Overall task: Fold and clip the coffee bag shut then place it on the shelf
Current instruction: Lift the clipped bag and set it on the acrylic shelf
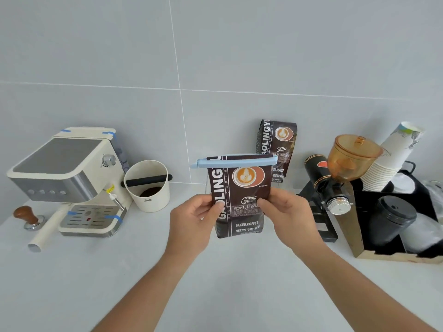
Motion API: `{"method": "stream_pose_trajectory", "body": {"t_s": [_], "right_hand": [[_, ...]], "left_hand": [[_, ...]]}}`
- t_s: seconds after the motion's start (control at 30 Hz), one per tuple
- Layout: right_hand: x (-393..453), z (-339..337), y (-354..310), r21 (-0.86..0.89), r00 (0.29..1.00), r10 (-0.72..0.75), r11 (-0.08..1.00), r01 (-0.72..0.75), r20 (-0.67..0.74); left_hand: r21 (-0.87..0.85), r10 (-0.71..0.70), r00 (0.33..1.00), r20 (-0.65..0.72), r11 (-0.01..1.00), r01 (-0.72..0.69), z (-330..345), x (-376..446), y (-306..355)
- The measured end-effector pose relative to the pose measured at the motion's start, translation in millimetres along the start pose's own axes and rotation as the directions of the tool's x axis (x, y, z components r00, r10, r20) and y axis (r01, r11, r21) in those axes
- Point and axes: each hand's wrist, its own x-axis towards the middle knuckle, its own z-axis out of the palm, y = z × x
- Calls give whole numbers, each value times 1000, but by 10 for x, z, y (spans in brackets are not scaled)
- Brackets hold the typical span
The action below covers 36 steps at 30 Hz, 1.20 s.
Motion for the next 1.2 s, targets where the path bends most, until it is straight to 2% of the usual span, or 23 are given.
{"method": "stream_pose_trajectory", "body": {"t_s": [0.17,0.43,0.8,1.2], "right_hand": [[325,-46,-304,20,996,-81,996,81,-30],[798,-69,-718,52,987,-156,986,158,-38],[1413,23,-597,-11,993,-88,996,88,-77],[1973,172,1,-66,996,55,996,-60,-68]], "left_hand": [[5,124,992,1,992,-124,-13,366,315],[7,203,979,9,979,-203,-11,916,616],[98,149,989,13,984,-150,108,1549,524],[130,34,999,41,991,-39,320,2066,-140]]}}
